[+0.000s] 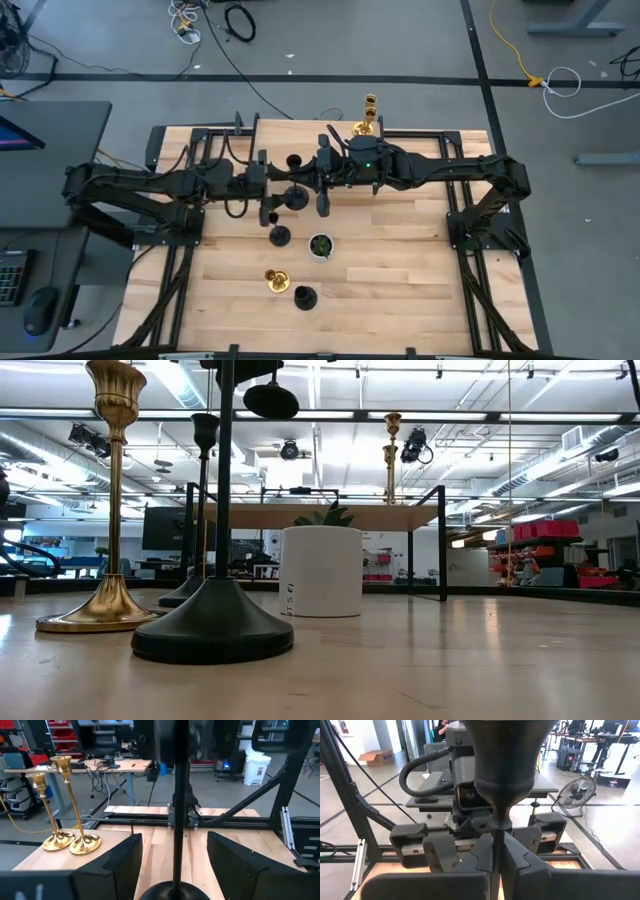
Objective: Pick & Place candle stick holders
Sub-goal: Put the right black candle holder on the shelf
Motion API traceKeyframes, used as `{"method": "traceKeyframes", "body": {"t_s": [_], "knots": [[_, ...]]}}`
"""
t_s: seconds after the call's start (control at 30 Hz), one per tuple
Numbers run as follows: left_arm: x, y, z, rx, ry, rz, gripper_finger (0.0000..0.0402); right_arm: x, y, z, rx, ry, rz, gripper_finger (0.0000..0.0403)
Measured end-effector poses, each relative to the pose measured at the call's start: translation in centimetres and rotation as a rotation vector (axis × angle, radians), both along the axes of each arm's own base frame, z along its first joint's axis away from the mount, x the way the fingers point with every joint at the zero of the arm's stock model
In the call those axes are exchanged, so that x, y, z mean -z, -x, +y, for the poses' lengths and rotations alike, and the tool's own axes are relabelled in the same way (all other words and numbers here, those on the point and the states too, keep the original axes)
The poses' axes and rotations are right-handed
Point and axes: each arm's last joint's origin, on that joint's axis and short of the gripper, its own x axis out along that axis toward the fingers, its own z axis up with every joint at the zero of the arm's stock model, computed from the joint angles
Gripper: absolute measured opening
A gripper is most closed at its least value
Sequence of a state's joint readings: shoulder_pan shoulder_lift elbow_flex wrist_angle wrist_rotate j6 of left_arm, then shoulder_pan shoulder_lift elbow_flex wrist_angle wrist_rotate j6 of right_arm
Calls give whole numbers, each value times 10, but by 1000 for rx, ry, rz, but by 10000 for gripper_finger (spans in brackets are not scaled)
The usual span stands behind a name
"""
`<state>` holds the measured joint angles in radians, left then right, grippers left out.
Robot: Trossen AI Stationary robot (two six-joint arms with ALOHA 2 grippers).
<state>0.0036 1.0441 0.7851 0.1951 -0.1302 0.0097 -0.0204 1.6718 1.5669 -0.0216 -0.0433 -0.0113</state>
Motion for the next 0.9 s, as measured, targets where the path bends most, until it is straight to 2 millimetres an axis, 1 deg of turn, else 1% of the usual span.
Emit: {"method": "traceKeyframes", "body": {"t_s": [0.9], "knots": [[-2,-1,0,0,-1,-20,222,0,0,0,-1,2,2,8]]}}
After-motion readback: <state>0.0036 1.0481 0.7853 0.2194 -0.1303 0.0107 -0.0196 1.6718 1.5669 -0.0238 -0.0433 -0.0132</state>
